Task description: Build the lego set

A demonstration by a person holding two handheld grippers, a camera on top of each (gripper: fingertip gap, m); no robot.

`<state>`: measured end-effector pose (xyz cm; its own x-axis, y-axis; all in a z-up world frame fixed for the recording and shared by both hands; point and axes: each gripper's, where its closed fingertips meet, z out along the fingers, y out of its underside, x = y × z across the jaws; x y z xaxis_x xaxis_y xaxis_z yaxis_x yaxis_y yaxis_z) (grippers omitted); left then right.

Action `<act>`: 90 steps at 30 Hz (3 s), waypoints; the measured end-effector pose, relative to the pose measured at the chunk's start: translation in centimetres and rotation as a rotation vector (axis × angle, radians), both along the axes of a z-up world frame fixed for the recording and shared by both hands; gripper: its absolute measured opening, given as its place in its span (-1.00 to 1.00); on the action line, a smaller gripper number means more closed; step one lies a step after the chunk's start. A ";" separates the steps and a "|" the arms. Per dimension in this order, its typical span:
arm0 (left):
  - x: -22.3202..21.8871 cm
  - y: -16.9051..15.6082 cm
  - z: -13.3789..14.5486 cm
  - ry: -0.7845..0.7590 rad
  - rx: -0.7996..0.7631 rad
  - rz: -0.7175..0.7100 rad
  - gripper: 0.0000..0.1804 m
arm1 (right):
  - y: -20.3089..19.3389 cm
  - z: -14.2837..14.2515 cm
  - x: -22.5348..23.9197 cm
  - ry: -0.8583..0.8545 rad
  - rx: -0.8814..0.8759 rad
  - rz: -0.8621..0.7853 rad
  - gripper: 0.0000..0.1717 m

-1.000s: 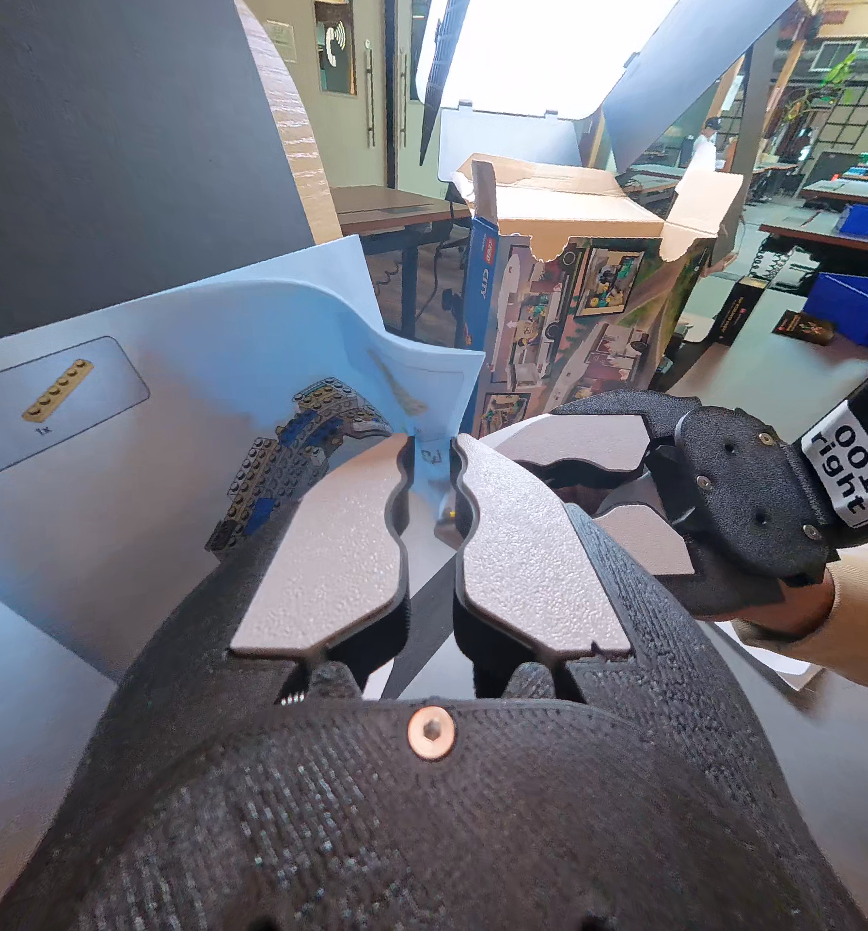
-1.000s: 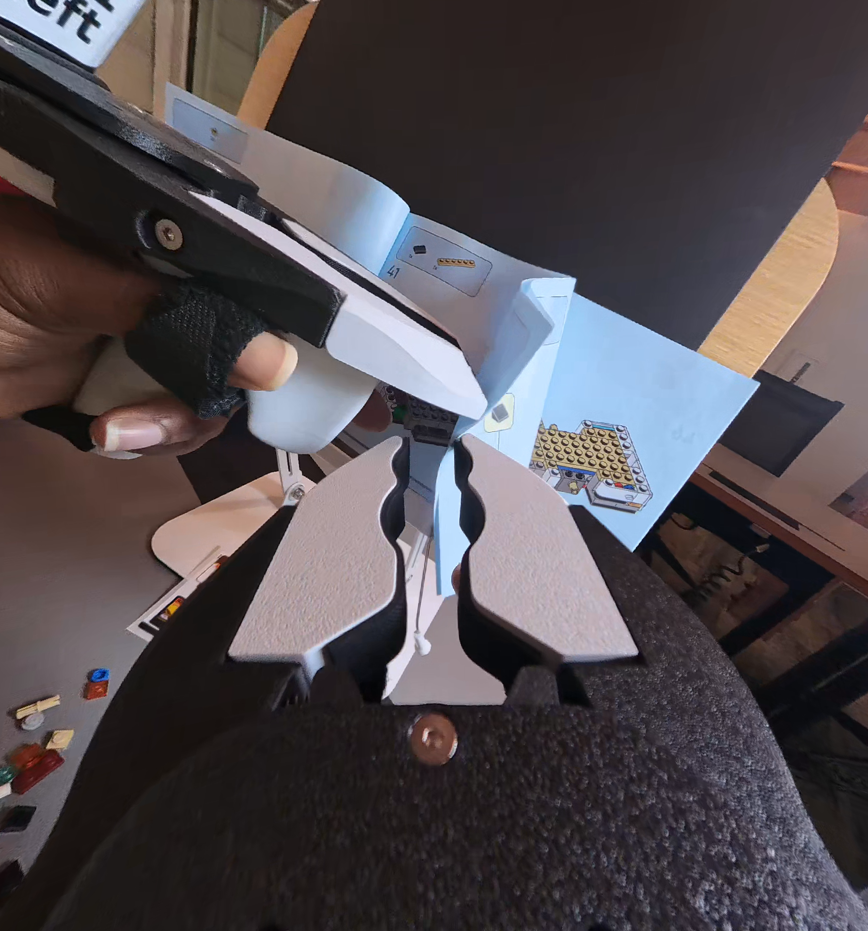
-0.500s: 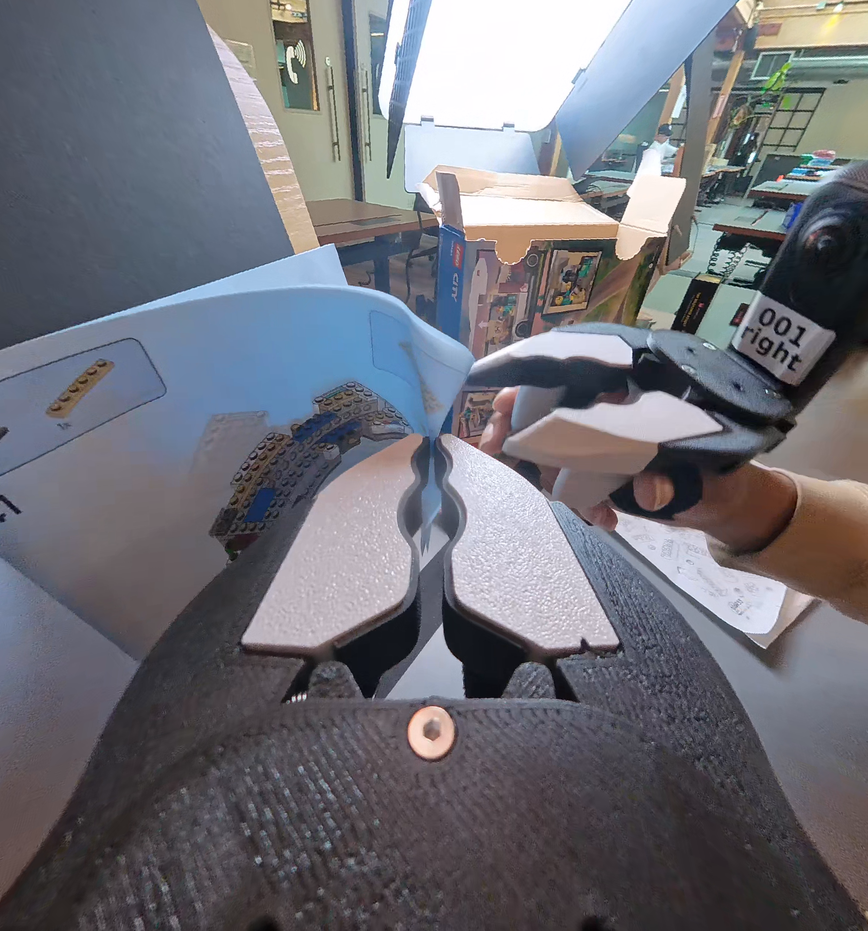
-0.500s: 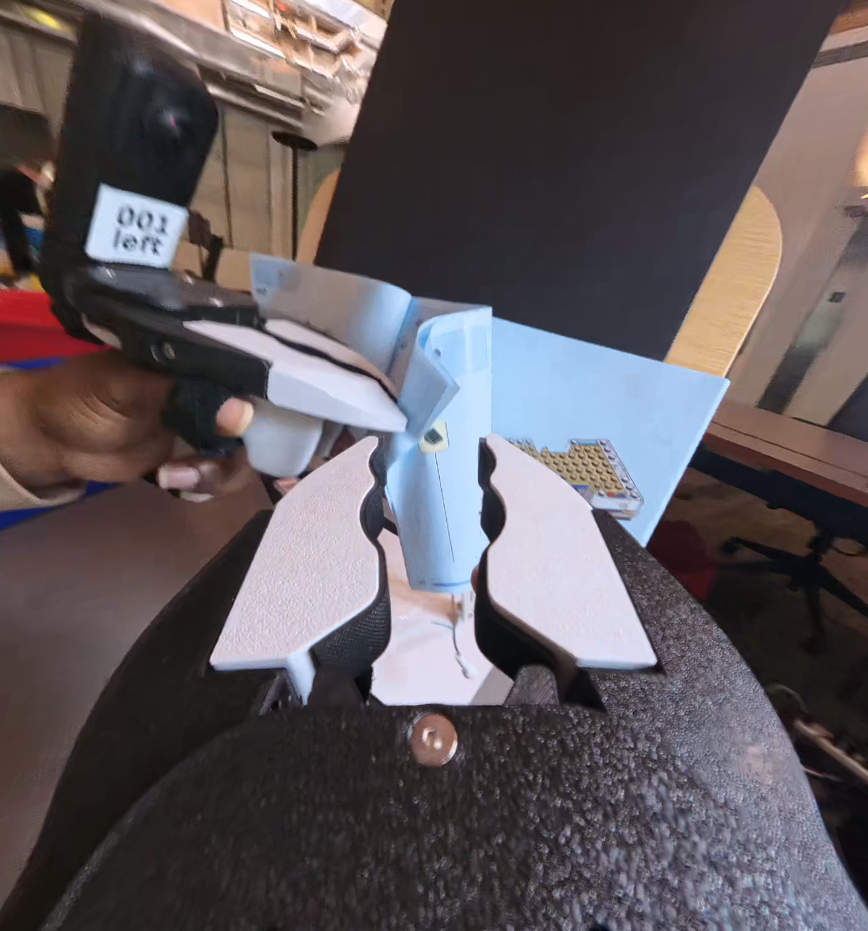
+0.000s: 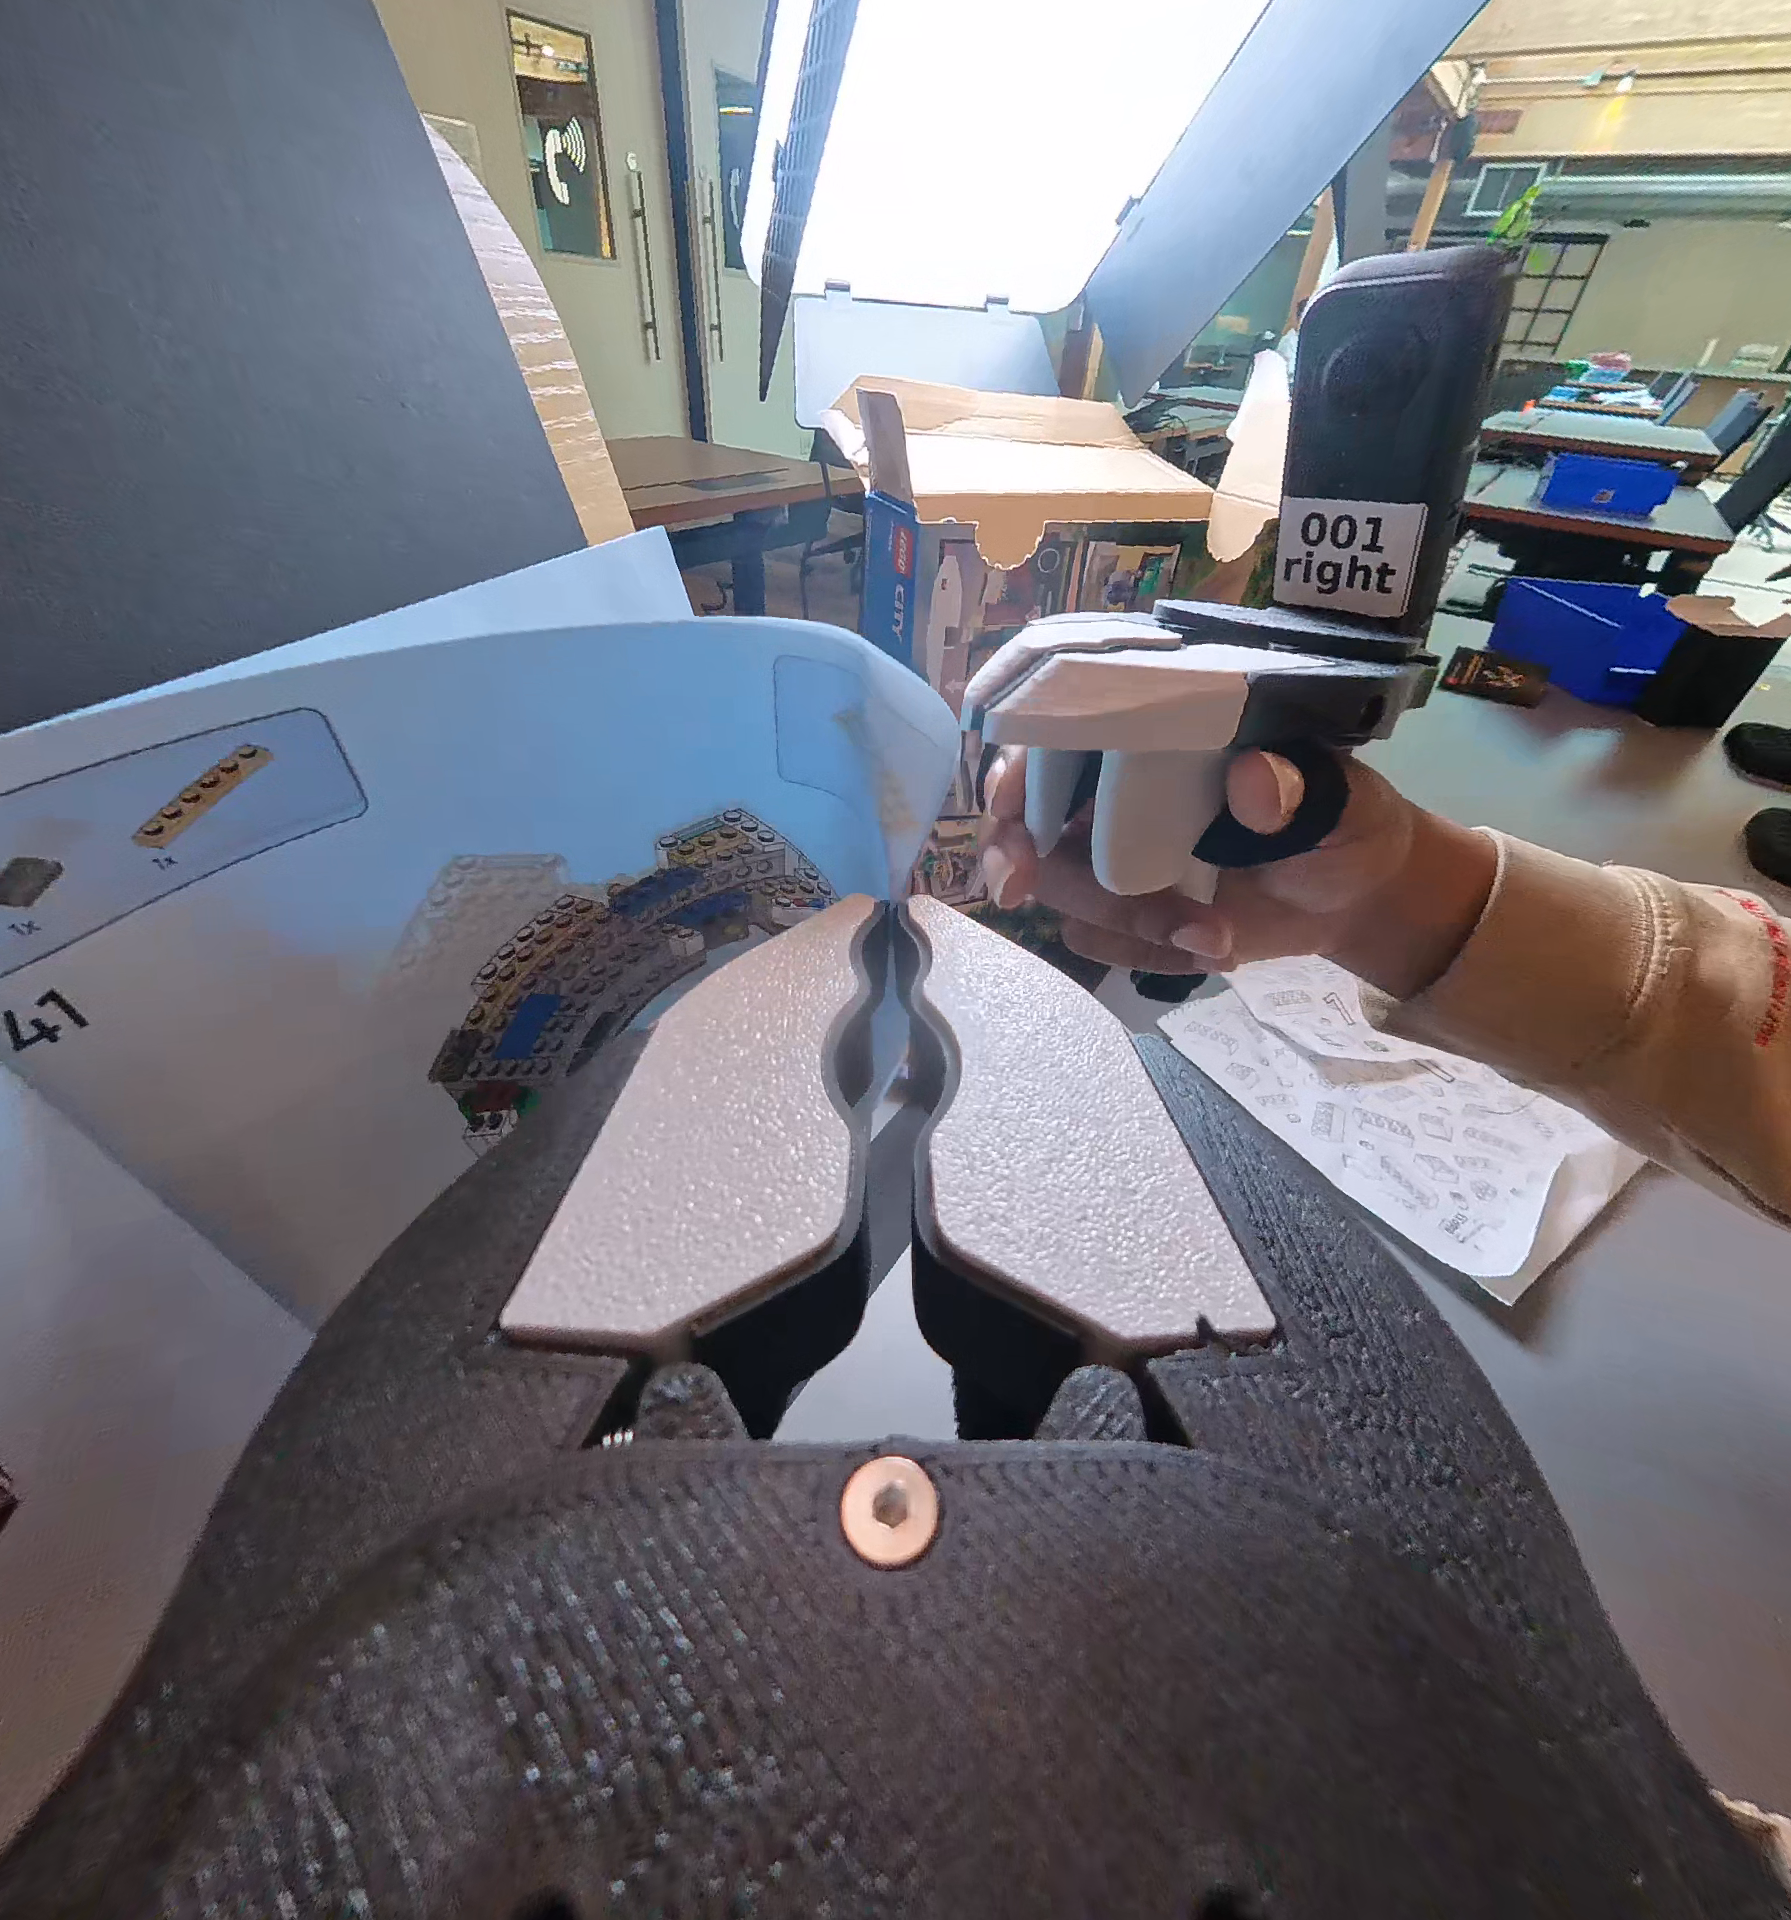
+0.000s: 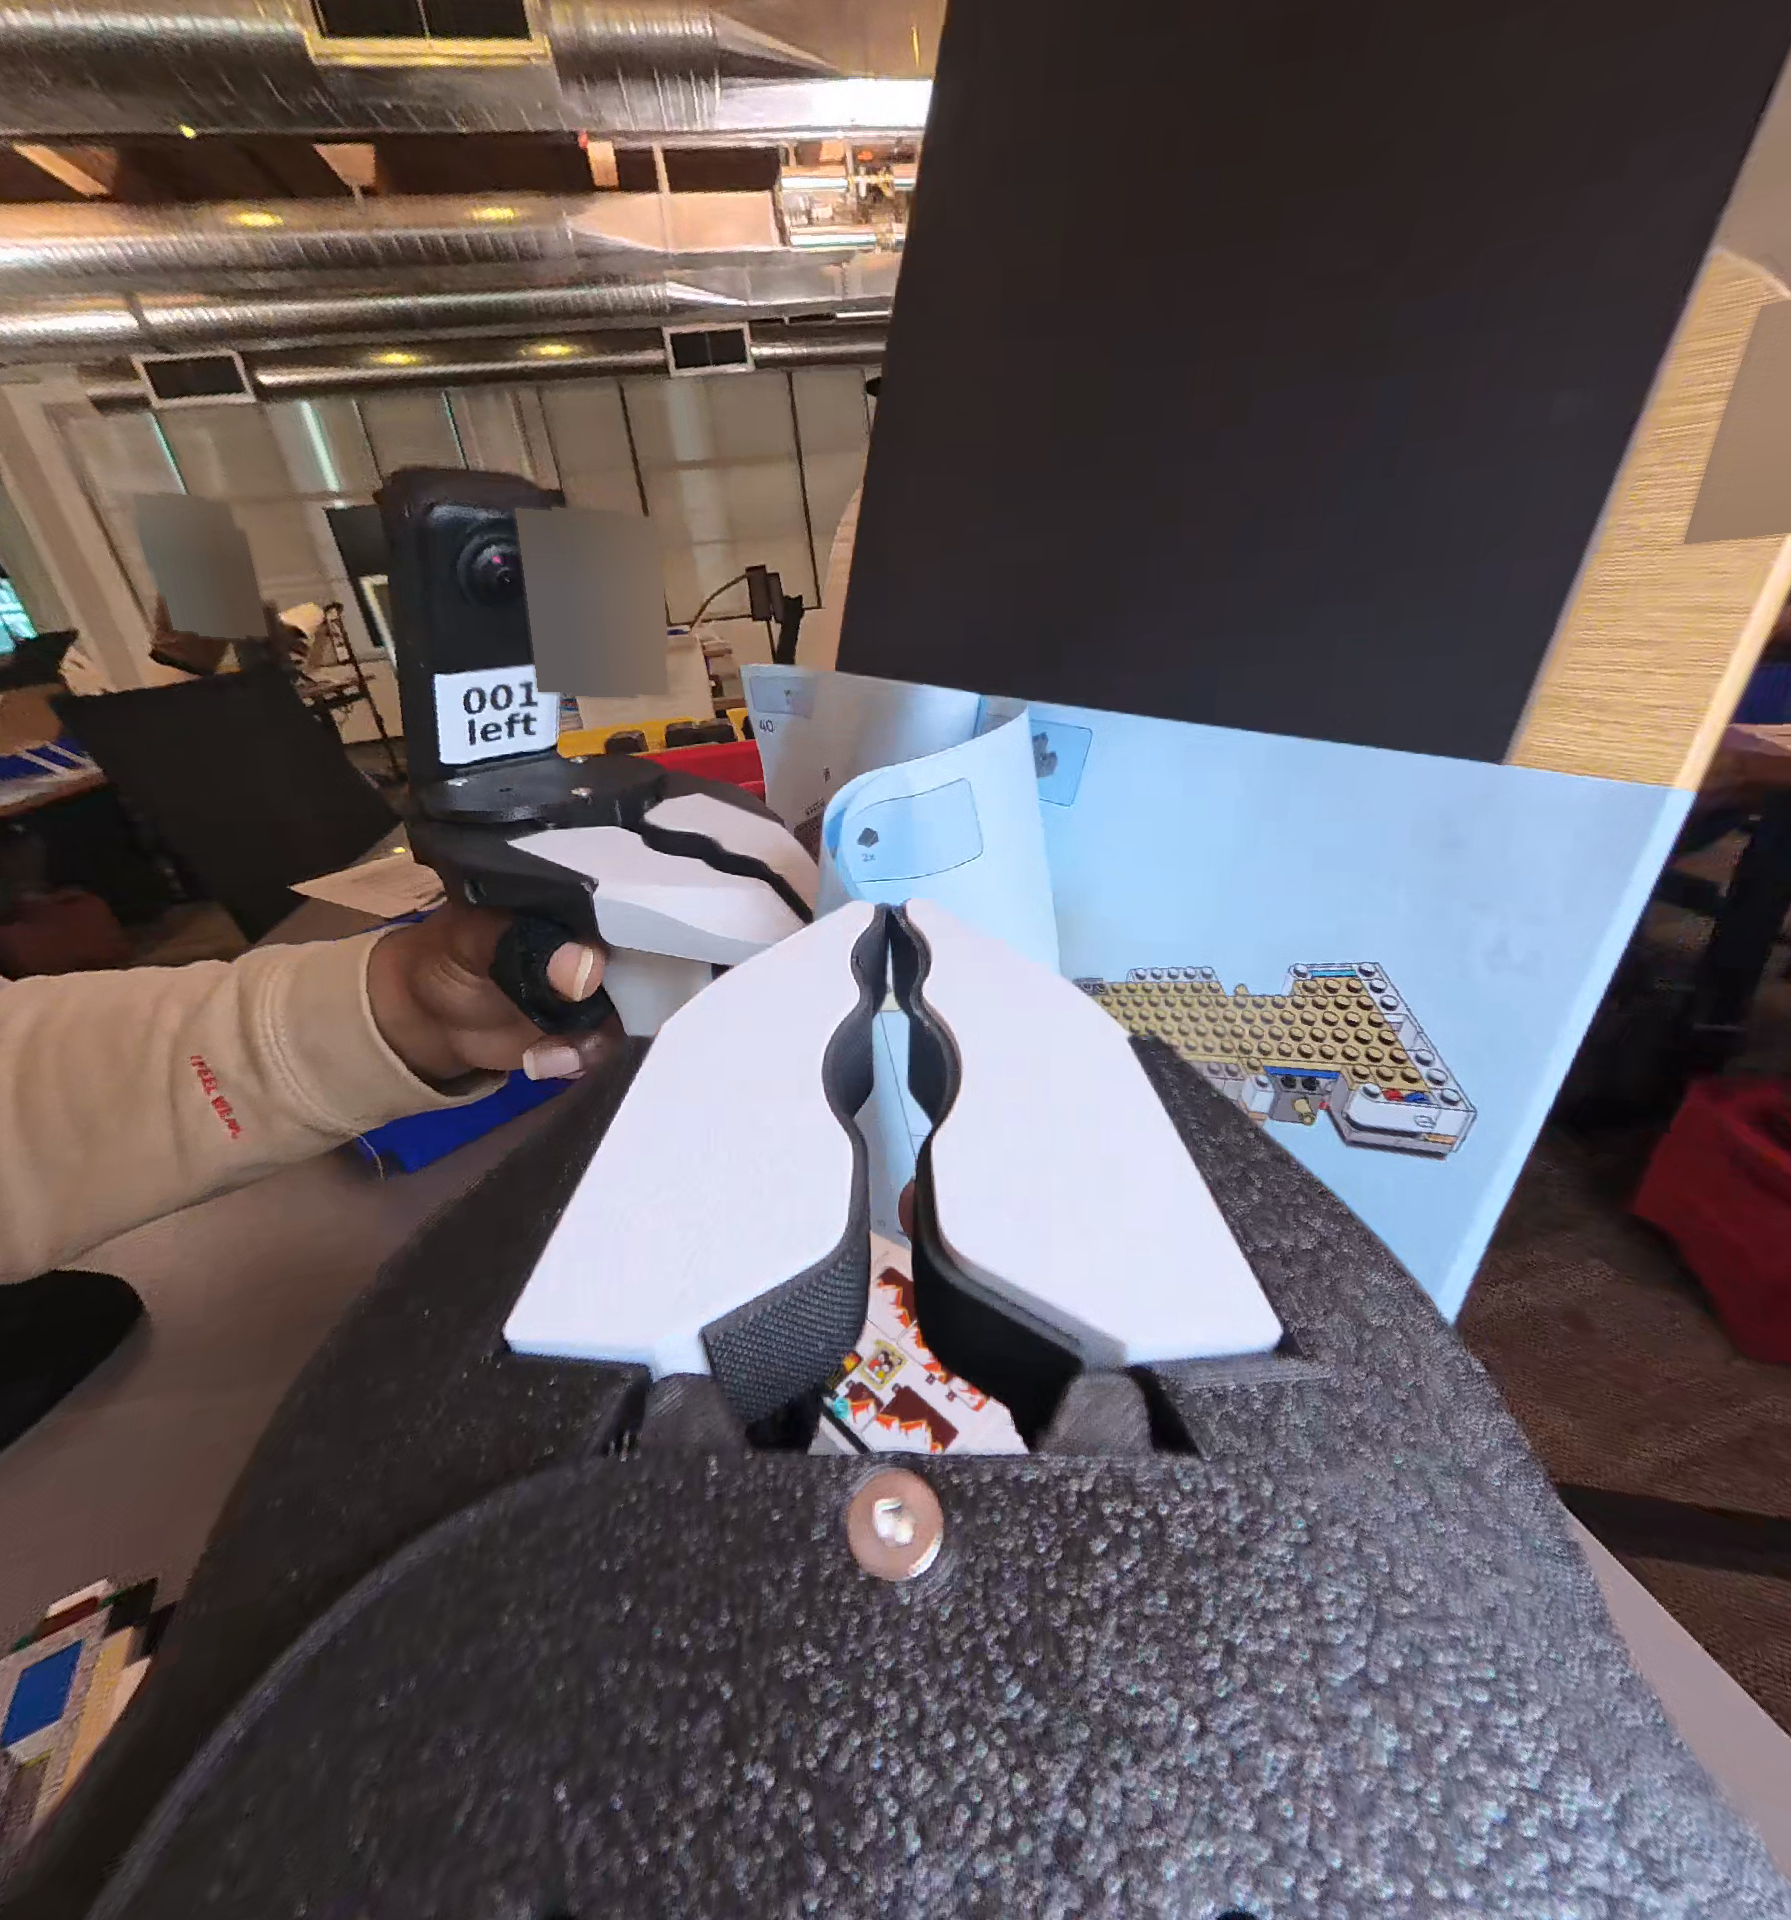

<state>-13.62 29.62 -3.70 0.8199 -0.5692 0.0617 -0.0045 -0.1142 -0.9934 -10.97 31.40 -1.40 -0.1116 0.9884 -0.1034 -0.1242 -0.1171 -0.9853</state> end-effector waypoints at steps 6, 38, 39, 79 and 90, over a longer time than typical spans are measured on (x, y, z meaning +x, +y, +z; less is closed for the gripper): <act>0.0 -0.3 0.3 -0.038 -0.003 -0.024 -0.99 | 0.1 0.3 0.5 -0.015 -0.020 0.027 -0.81; 0.4 -0.8 0.7 -0.119 -0.020 -0.084 -1.00 | -1.1 -0.1 0.0 -0.032 0.018 0.095 -1.00; 0.3 -0.8 0.8 -0.126 -0.021 -0.083 -1.00 | -0.8 -0.1 0.2 -0.035 0.020 0.087 -1.00; -12.7 -3.6 -4.3 0.546 -0.158 0.316 -0.75 | -0.6 -3.9 0.8 -0.237 0.384 -0.665 -1.00; -14.6 -3.6 -9.1 0.940 -0.347 0.235 -0.81 | -4.1 -2.7 -1.1 -0.242 0.271 -0.425 -1.00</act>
<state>-28.19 26.04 -12.77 0.7098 -0.4614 -0.5323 -0.7040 -0.4923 -0.5119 -12.07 27.29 -4.12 0.2979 0.9360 0.1876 0.1281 0.1555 -0.9795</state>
